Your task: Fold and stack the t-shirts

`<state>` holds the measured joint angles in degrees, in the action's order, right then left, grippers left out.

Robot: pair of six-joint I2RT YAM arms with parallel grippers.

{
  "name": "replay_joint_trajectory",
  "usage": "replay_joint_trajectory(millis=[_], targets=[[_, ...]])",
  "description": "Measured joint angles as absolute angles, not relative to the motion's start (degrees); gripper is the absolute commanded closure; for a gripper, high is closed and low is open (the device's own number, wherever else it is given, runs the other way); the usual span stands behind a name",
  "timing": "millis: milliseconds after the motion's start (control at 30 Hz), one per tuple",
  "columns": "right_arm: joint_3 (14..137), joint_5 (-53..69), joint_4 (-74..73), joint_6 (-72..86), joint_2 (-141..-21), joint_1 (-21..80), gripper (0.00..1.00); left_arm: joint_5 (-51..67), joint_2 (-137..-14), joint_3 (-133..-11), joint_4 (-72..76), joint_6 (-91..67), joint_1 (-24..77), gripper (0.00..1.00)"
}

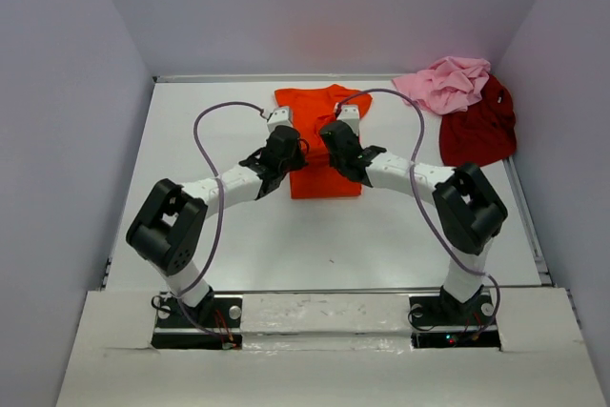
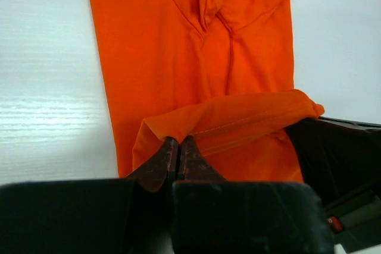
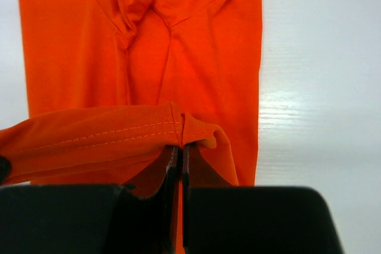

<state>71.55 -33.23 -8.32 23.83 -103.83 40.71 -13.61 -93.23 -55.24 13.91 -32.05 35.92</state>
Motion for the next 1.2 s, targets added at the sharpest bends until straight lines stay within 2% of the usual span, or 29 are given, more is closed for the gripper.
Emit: replay_joint_trajectory(millis=[33, 67, 100, 133, 233, 333, 367, 800, 1200], targets=[[72.03, -33.23, -8.32, 23.79, -104.77, 40.58, 0.67, -13.74, -94.21, -55.77, 13.93, -31.92, 35.73, 0.96], [72.99, -33.21, -8.12, 23.90, -106.80, 40.29, 0.56, -13.78, -94.91, -56.12, 13.93, -31.92, 35.57, 0.88], [73.87, -33.39, -8.12, 23.35, -108.38, 40.10, 0.45, -14.22, -95.77, -56.51, 13.91, -31.73, 35.42, 0.77], [74.67, -33.87, -7.92, 22.98, -110.28, 39.64, 0.38, -14.92, -96.62, -56.75, 13.91, -31.42, 35.14, 0.57], [76.07, -34.35, -7.62, 21.76, -113.95, 38.06, 0.31, -16.73, -98.24, -57.19, 13.89, -30.92, 34.37, 0.45], [76.60, -34.54, -6.72, 19.51, -115.83, 36.97, 0.30, -18.68, -99.22, -57.36, 13.96, -31.16, 33.85, 0.41], [76.55, -34.65, -6.39, 18.68, -115.85, 36.53, 0.30, -19.25, -99.22, -57.32, 14.02, -31.09, 33.74, 0.36], [72.75, -33.12, -3.05, 15.29, -105.27, 36.47, 0.30, -21.71, -91.20, -53.08, 16.29, -30.59, 33.78, 0.35], [75.13, -26.26, -2.85, 14.46, -110.52, 36.47, 0.30, -21.96, -94.11, -51.53, 16.84, -30.65, 33.80, 0.37]])
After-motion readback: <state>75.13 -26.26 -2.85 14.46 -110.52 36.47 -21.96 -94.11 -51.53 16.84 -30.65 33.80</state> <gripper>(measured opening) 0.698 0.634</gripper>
